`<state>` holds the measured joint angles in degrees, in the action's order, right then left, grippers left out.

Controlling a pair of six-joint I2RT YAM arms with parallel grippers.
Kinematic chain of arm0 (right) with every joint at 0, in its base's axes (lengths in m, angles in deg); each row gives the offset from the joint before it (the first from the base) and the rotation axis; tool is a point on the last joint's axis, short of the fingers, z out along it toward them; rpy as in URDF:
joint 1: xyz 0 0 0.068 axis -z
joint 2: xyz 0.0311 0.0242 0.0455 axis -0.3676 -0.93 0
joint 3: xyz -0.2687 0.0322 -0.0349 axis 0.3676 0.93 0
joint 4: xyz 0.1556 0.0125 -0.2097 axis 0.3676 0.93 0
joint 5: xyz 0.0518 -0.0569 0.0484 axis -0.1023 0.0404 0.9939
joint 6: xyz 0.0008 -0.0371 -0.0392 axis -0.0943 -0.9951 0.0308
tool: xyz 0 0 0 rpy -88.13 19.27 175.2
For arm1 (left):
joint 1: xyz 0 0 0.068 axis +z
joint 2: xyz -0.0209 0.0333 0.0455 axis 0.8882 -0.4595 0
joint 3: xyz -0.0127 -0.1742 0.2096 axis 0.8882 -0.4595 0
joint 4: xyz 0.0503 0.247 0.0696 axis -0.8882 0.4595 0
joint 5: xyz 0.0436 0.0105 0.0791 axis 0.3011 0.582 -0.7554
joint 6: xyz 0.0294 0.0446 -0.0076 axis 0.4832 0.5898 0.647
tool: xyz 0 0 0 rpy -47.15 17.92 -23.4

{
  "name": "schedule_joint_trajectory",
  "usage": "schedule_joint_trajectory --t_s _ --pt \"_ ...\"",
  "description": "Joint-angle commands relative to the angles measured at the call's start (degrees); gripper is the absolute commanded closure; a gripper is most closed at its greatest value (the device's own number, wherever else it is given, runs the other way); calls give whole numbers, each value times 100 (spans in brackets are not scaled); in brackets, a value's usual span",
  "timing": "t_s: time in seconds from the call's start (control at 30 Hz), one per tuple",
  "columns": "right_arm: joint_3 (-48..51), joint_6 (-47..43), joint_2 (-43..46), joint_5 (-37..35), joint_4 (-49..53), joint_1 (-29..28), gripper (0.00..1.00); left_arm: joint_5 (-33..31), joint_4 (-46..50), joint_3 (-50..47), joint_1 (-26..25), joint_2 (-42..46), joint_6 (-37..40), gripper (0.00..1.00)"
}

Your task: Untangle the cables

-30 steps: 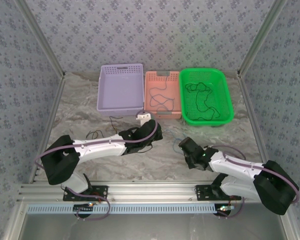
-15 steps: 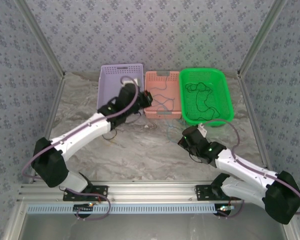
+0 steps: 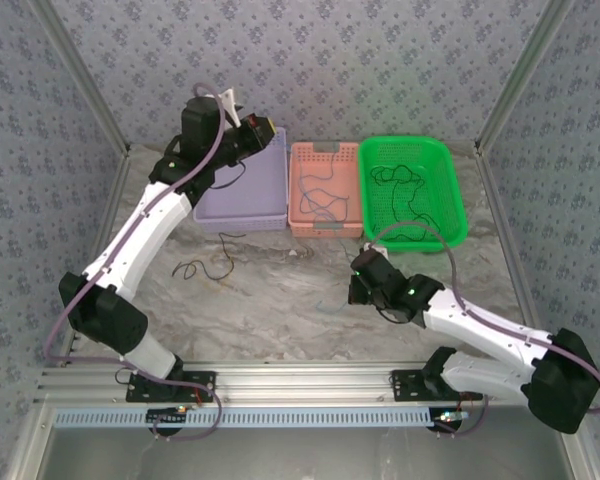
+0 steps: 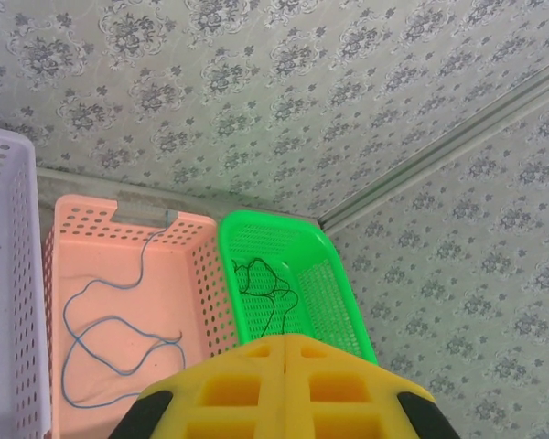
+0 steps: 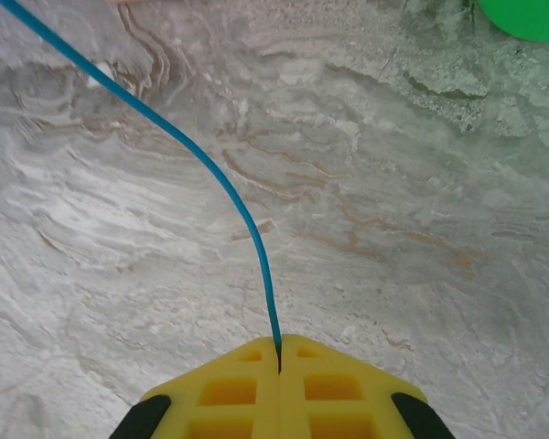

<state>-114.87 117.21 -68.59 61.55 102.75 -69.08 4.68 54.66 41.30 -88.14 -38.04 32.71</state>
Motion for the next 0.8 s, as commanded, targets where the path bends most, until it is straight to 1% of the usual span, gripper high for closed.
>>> schedule_joint_trajectory --t_s 0.0,0.07,0.23,0.3,0.4,0.47,0.57,0.67,0.77 --pt "-337 -386 -223 -216 387 -212 100 283 267 381 52 -106 209 100" --pt "-498 -701 -430 -287 494 -417 100 342 283 518 131 -182 202 100" --pt "-650 -878 -685 -522 511 -1065 100 493 335 1095 253 -586 236 100" --pt "-682 -883 -642 -623 495 -1202 100 503 333 1314 256 -804 220 100" --pt "-788 -918 -400 -660 442 -1155 100 495 74 1470 256 -1107 29 100" --pt "-980 -1019 -265 -575 421 -951 100 385 -191 1452 243 -1262 -151 100" --pt "-1391 -1262 -272 -258 294 -369 100 199 -691 1341 221 -1498 -334 100" --pt "-1878 -1507 -577 126 88 355 100 33 -1215 1176 195 -1720 -484 100" --pt "-2347 -1673 -1076 551 -252 1016 100 -155 -1865 956 217 -1955 -662 100"
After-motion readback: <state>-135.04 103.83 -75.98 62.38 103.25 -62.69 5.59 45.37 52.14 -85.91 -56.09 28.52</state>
